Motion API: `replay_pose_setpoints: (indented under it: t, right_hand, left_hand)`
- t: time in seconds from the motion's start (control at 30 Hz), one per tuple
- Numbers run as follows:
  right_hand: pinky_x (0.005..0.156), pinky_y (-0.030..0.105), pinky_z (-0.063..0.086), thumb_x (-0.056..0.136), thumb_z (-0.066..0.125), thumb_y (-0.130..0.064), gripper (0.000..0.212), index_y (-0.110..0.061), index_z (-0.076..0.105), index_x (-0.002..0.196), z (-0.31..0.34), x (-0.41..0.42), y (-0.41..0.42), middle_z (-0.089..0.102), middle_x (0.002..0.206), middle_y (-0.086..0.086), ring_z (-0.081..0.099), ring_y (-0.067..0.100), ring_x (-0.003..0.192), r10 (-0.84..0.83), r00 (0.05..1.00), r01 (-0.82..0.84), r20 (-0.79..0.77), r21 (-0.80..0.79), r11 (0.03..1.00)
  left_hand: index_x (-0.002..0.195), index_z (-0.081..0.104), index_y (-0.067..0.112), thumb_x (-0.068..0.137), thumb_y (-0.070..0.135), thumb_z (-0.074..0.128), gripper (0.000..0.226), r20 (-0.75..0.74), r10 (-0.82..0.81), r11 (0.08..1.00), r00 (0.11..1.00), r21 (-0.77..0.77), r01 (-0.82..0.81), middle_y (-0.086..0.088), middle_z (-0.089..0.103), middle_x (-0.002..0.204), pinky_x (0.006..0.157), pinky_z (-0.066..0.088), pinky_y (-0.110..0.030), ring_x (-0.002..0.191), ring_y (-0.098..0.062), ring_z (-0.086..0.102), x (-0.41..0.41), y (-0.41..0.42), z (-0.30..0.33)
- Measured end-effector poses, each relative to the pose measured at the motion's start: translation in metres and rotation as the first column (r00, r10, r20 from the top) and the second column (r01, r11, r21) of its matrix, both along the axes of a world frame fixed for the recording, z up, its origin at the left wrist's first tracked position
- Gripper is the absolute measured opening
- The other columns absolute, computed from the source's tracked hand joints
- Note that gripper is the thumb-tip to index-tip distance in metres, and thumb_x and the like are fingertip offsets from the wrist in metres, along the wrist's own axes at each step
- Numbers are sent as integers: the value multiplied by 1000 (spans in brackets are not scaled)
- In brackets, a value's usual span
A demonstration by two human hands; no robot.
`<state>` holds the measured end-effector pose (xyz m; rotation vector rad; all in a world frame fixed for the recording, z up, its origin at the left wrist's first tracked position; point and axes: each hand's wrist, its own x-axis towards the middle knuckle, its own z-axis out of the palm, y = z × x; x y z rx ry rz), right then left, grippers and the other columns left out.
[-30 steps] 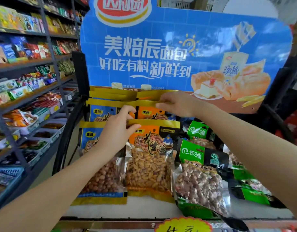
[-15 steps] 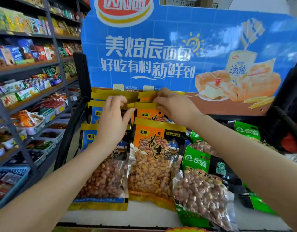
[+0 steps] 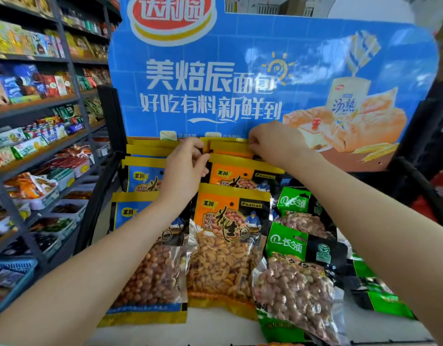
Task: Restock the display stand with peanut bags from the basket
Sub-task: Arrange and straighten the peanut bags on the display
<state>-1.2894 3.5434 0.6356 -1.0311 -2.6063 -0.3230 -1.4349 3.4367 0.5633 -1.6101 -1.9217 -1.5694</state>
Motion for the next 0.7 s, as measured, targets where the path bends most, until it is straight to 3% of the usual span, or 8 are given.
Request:
replay_pose_setpoints:
  t: [0.1,0.2,0.3,0.4,0.57,0.7]
  right_hand:
    - [62,33,40,95,41,-20,22,-16,61,102,-11,-4,-4,60,102,13,59,35,91,54,998,-54,-30,3,999]
    - [65,37,49,95,39,-15,27,-15,63,106,-21,-4,-2,64,101,17,59,36,89,153,985,-160,-77,-89,983]
    - [68,38,49,96,37,-13,30,-18,63,112,-23,-3,2,65,103,16,60,36,92,169,982,-178,-89,-105,978]
    - [61,33,42,94,38,-9,30,-20,63,107,-22,-5,6,60,98,14,59,36,92,87,995,-90,-55,-57,994]
    - [59,32,39,93,39,-7,31,-20,64,106,-24,-4,10,61,103,14,60,36,90,36,995,-42,-90,-57,997]
    - [64,38,48,94,41,-12,18,-13,56,104,-29,-4,6,63,98,17,60,38,84,59,980,-78,-188,-94,993]
  left_hand:
    - [101,56,7,92,13,52,12,-217,-3,999,976,48,14,-9,53,90,63,49,-37,69,-19,56,4,-2,-6]
    - [111,61,8,91,19,56,24,-428,45,998,903,-21,-59,-9,56,97,54,46,-34,72,-20,55,-1,-4,-11]
    - [106,61,8,89,24,59,23,-551,88,979,830,-107,-175,-9,59,92,41,32,-24,68,-28,58,-8,1,-9]
    - [103,59,6,84,23,66,26,-642,110,960,759,-130,-249,-10,61,83,39,14,-13,53,-28,56,-8,2,-10]
    - [100,60,6,83,21,67,24,-721,125,956,682,-98,-278,-9,61,63,40,14,-12,40,-29,54,-6,10,-3]
    - [95,59,6,87,24,62,21,-756,102,961,647,-93,-261,-9,60,56,41,12,-14,42,-30,56,1,21,2]
